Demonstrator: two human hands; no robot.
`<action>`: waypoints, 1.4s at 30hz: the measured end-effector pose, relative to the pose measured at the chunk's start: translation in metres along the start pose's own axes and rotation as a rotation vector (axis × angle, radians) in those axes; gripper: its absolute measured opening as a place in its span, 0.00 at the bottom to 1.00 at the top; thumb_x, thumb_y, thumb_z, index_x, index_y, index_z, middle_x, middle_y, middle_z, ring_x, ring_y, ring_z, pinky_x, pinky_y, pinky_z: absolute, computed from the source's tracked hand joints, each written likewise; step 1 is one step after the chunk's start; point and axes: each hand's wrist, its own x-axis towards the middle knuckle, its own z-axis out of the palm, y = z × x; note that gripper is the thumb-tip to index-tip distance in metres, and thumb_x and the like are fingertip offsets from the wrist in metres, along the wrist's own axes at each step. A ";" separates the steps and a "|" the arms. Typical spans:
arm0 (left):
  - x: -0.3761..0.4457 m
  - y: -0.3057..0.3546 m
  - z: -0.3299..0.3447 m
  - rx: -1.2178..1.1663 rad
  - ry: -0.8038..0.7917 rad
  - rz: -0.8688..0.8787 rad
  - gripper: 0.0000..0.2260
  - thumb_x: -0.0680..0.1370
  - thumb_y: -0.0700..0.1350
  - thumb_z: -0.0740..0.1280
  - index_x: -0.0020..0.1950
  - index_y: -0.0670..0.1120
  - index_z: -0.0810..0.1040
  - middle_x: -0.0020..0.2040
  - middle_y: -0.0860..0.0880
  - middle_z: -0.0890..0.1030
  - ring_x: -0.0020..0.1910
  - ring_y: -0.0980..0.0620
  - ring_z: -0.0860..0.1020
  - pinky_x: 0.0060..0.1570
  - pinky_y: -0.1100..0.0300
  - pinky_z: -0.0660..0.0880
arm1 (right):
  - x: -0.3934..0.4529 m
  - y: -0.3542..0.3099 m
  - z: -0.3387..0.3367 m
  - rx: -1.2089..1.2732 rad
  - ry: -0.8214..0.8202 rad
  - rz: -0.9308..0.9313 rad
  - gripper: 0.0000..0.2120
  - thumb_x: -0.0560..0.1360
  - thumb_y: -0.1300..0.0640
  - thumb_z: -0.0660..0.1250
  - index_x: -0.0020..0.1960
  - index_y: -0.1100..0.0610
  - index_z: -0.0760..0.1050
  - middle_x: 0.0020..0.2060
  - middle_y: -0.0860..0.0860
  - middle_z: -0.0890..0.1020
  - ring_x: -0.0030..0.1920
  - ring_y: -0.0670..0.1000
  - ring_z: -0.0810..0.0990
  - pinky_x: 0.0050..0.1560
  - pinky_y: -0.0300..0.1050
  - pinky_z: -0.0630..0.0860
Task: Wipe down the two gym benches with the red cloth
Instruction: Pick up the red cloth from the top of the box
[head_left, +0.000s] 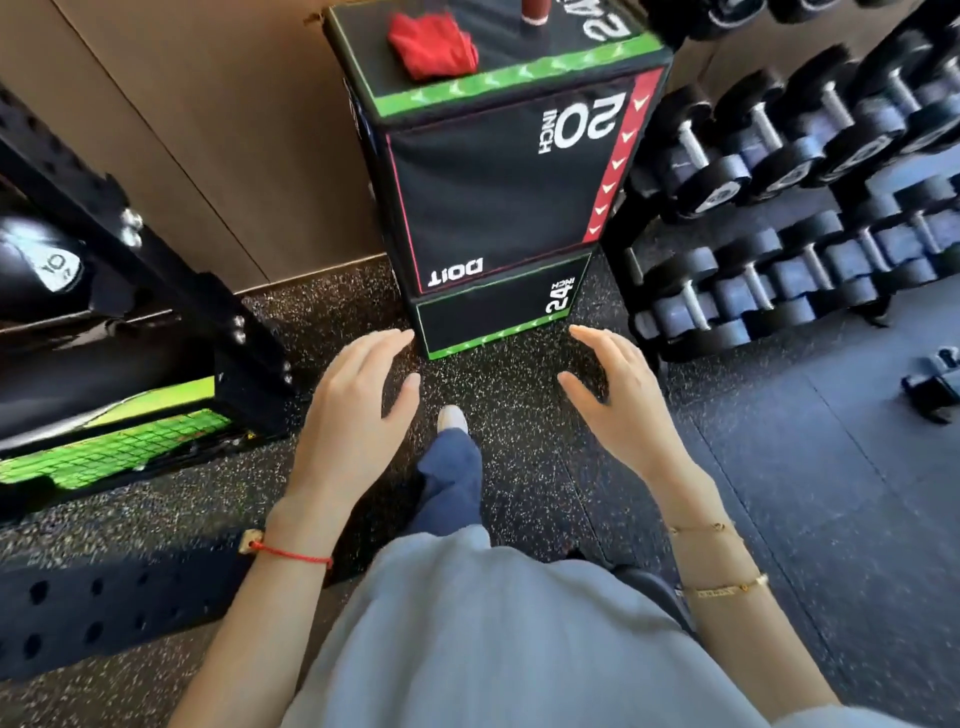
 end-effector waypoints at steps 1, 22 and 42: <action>0.020 -0.005 0.003 0.002 0.004 0.006 0.18 0.81 0.45 0.65 0.72 0.46 0.74 0.69 0.50 0.75 0.71 0.53 0.70 0.73 0.61 0.62 | 0.021 0.003 0.003 0.002 0.011 -0.003 0.22 0.78 0.54 0.67 0.71 0.57 0.69 0.66 0.51 0.74 0.69 0.51 0.69 0.72 0.44 0.62; 0.398 -0.065 0.019 0.014 0.029 0.068 0.17 0.81 0.44 0.66 0.70 0.45 0.75 0.66 0.49 0.78 0.68 0.52 0.73 0.71 0.58 0.66 | 0.406 0.005 0.009 0.032 0.034 -0.028 0.22 0.78 0.56 0.67 0.70 0.58 0.70 0.65 0.52 0.75 0.69 0.52 0.69 0.71 0.45 0.64; 0.556 -0.096 0.062 0.042 0.125 -0.251 0.18 0.81 0.42 0.65 0.71 0.44 0.73 0.67 0.47 0.76 0.68 0.50 0.72 0.71 0.56 0.67 | 0.671 0.034 0.058 -0.059 -0.143 -0.079 0.21 0.78 0.49 0.65 0.65 0.62 0.74 0.64 0.57 0.76 0.66 0.60 0.69 0.65 0.52 0.66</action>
